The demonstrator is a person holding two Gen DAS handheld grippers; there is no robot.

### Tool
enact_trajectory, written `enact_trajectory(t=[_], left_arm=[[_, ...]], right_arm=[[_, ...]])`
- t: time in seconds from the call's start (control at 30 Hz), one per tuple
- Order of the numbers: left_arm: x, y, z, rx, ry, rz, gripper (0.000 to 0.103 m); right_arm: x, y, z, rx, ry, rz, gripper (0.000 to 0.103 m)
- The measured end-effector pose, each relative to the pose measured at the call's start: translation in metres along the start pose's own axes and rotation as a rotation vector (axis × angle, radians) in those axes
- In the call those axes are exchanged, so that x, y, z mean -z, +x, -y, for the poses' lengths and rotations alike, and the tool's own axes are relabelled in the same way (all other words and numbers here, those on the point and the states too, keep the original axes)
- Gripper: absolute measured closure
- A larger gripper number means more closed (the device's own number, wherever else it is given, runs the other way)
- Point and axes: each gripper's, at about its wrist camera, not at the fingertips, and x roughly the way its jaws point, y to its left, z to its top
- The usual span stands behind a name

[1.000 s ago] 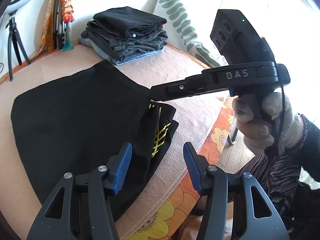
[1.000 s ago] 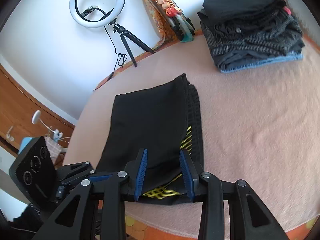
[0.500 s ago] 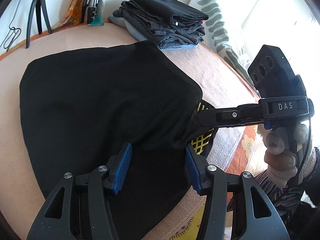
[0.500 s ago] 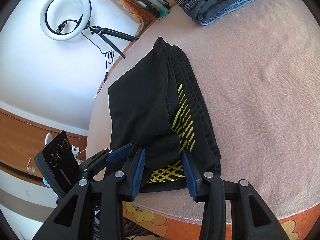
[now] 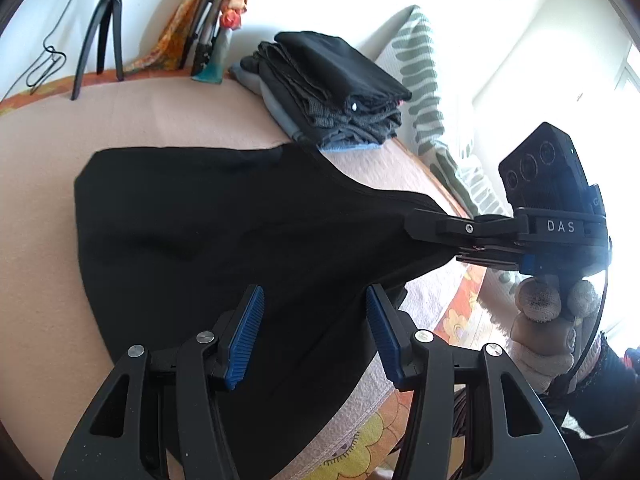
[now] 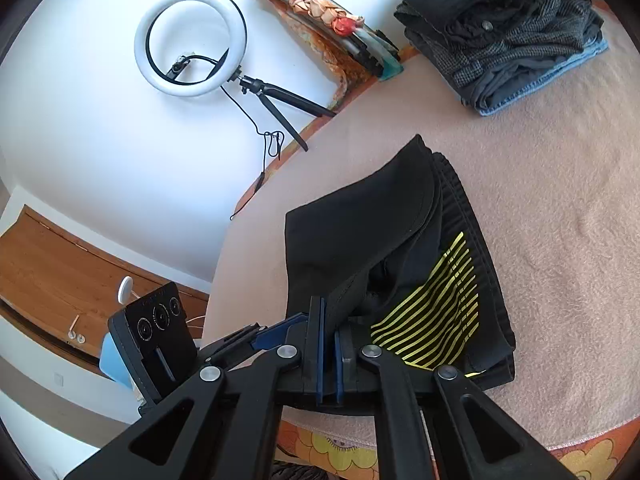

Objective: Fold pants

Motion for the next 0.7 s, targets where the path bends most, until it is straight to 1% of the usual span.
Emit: enact_trajectory(t=[0.03,0.07,0.1,0.13,0.17,0.23,0.27,0.3,0.37,0.43,0.5,0.57,0.63,0.67,0.7], left_arm=[[-0.001,-0.004,-0.003,-0.003,-0.013,0.012,0.052],[-0.001,-0.008,-0.007,-0.008,-0.025,0.017,0.052],[-0.002,-0.01,-0.009,-0.011,-0.032,0.019,0.052],[-0.002,-0.012,-0.011,-0.015,-0.034,0.022,0.052],[-0.002,-0.013,-0.011,-0.021,-0.033,0.022,0.052],[0.001,-0.014,-0.011,-0.019,-0.034,0.022,0.052],[0.001,-0.013,-0.009,-0.018,-0.031,0.021,0.052],[0.003,-0.013,-0.006,-0.012,-0.024,0.022,0.052],[0.003,-0.007,0.004,0.018,0.006,0.007,0.051],[0.006,-0.002,0.019,0.017,0.056,-0.009,0.051],[0.009,0.006,0.034,0.027,0.107,-0.035,0.051],[0.013,0.015,0.045,0.025,0.15,-0.057,0.051],[0.016,0.022,0.053,0.017,0.184,-0.078,0.051],[0.017,0.025,0.055,0.018,0.192,-0.085,0.051],[0.017,0.025,0.055,0.019,0.193,-0.089,0.051]], right_arm=[[0.0,-0.004,-0.001,0.016,-0.001,0.006,0.096],[0.0,-0.007,-0.002,0.062,-0.014,-0.001,0.091],[0.001,-0.008,-0.002,0.136,-0.037,-0.01,0.076],[0.003,-0.01,0.002,0.207,-0.051,-0.009,0.067],[0.005,-0.013,0.007,0.256,-0.055,-0.002,0.063],[0.004,-0.02,0.018,0.317,-0.062,0.009,0.063],[0.004,-0.023,0.021,0.329,-0.067,0.022,0.063],[0.003,-0.026,0.024,0.31,-0.067,0.03,0.063],[0.0,-0.026,0.031,0.267,-0.028,0.012,0.063],[0.0,-0.021,0.032,0.246,-0.028,-0.012,0.062],[0.002,-0.011,0.028,0.248,-0.064,-0.052,0.062],[0.006,-0.001,0.027,0.293,-0.098,-0.078,0.063],[0.009,0.006,0.029,0.358,-0.127,-0.098,0.065],[0.01,0.008,0.032,0.371,-0.129,-0.108,0.068],[0.01,0.009,0.033,0.37,-0.126,-0.111,0.077]])
